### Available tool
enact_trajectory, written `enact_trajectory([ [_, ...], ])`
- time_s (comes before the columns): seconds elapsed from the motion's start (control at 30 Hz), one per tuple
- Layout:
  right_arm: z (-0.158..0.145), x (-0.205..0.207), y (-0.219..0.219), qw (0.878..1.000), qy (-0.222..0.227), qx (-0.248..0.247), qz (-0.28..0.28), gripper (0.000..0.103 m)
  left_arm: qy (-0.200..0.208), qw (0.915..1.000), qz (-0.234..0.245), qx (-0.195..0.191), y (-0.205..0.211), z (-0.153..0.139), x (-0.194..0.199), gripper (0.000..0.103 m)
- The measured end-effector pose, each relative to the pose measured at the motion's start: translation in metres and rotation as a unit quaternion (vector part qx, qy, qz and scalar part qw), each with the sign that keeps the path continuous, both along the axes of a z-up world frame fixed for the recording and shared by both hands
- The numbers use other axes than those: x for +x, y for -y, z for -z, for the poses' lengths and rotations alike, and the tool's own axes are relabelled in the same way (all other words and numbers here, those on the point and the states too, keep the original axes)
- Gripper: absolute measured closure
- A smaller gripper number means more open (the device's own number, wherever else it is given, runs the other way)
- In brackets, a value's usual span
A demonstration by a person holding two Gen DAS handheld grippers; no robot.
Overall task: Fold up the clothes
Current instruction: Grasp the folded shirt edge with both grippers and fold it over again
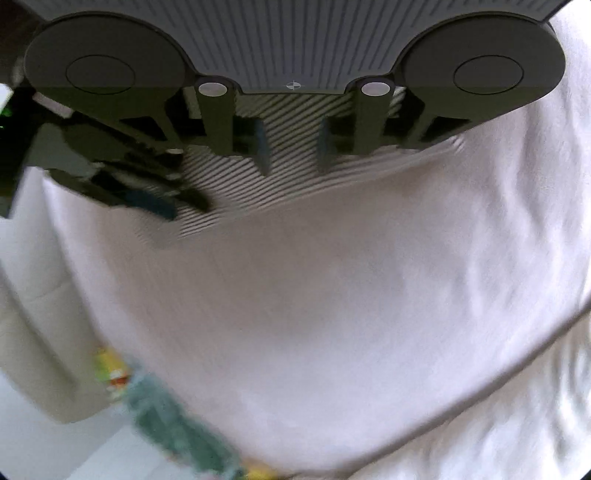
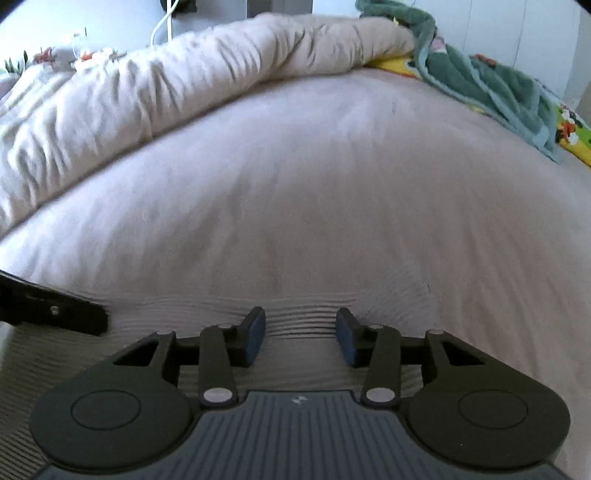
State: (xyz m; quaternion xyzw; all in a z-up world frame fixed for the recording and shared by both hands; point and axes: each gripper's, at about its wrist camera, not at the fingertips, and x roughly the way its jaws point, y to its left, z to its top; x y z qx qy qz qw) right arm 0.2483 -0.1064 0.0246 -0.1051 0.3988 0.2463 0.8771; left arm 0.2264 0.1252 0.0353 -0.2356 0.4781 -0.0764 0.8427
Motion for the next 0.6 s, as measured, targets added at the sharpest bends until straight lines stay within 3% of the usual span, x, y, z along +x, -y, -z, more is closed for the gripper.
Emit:
enact_trajectory([
  [0.03,-0.006,-0.002,0.001,1.0,-0.006,0.021,-0.007,0.057,0.011,0.9999,0.007,-0.006,-0.001,-0.006,0.0,0.051],
  [0.07,-0.01,-0.005,0.004,0.999,-0.014,0.037,-0.014,0.051,0.014,0.9998,0.015,-0.007,0.002,-0.006,0.004,0.05],
  [0.2,0.009,0.0,0.008,0.999,-0.023,-0.004,-0.022,0.039,-0.046,0.9977,0.027,0.043,0.015,0.023,0.027,0.053],
  [0.3,0.02,0.004,0.012,0.999,-0.007,0.001,-0.036,0.035,-0.04,0.997,0.033,0.057,0.02,0.021,0.029,0.051],
  [0.47,-0.013,0.003,0.03,0.999,0.002,0.047,0.016,0.033,-0.035,0.9986,0.012,0.038,-0.002,0.006,0.006,0.046],
  [0.6,0.004,0.011,0.048,0.997,-0.03,0.054,0.037,0.03,-0.043,0.9988,-0.007,0.022,-0.018,0.014,-0.012,0.046],
])
